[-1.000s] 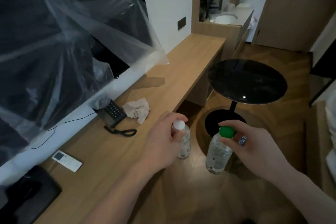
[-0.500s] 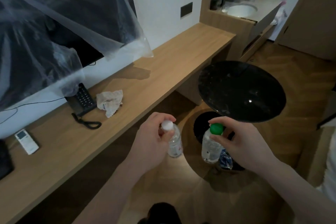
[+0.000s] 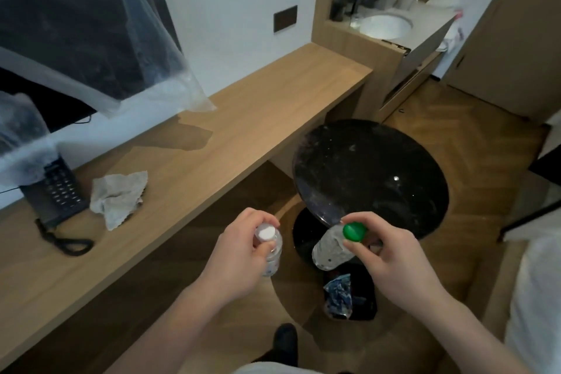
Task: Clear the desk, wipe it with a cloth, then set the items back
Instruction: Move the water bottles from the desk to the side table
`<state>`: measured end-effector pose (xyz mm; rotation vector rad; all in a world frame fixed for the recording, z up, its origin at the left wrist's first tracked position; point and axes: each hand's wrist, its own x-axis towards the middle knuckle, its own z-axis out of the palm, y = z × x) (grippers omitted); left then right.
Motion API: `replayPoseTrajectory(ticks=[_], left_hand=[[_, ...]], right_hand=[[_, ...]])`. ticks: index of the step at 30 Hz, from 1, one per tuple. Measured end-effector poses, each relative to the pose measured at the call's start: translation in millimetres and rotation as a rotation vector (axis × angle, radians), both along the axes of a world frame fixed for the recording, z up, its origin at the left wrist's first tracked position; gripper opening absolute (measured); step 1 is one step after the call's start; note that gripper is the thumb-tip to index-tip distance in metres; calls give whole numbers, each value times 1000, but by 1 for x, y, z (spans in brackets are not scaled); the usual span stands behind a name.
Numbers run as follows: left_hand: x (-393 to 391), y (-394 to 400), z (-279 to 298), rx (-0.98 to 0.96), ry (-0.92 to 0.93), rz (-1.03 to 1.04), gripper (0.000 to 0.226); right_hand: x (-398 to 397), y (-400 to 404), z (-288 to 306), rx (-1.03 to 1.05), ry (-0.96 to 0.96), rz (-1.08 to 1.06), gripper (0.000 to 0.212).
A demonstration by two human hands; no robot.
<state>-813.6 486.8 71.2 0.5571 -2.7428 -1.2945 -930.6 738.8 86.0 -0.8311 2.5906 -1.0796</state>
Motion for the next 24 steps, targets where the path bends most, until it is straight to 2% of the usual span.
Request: replayPoseTrajectory(ticks=[11,17,24], left_hand=[[-149,26,-34,15,5,-24,28],[-208,56,-63,21,-40,75,26],[-266,93,-95,9,-97,268,25]], right_hand=[[-105,29,-27,113,20,-131,35],[-166,45,-47,149,-7,-78,37],[-255,68,-63,134,-90,99,35]])
